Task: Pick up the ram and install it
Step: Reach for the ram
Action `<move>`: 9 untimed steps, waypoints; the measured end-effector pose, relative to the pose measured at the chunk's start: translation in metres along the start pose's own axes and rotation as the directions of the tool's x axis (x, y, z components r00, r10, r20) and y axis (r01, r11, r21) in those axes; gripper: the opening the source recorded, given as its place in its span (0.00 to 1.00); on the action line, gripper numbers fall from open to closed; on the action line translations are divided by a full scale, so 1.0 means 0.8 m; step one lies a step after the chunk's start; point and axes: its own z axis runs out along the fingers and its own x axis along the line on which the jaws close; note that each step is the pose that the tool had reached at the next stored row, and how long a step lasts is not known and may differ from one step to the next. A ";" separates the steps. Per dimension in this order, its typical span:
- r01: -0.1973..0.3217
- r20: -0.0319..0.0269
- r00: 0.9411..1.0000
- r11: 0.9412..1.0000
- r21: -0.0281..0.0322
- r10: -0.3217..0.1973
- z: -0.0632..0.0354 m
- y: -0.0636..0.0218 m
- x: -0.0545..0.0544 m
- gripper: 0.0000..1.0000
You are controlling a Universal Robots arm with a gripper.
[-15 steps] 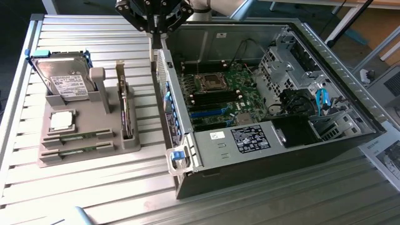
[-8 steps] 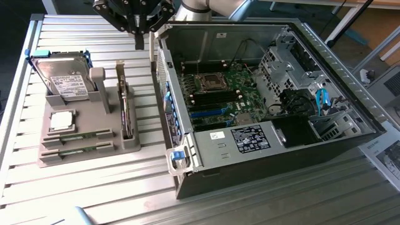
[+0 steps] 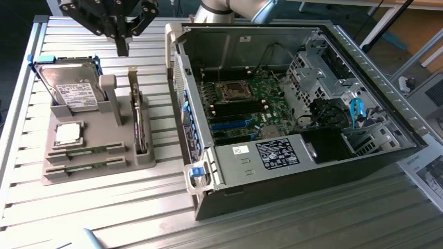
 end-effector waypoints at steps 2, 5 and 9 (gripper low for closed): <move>0.000 0.001 1.000 1.000 0.000 0.000 0.000 -0.001 0.011 0.10; 0.000 0.002 1.000 1.000 0.000 0.000 -0.001 -0.002 0.030 0.10; 0.000 0.005 1.000 1.000 0.000 0.000 -0.002 -0.005 0.068 0.10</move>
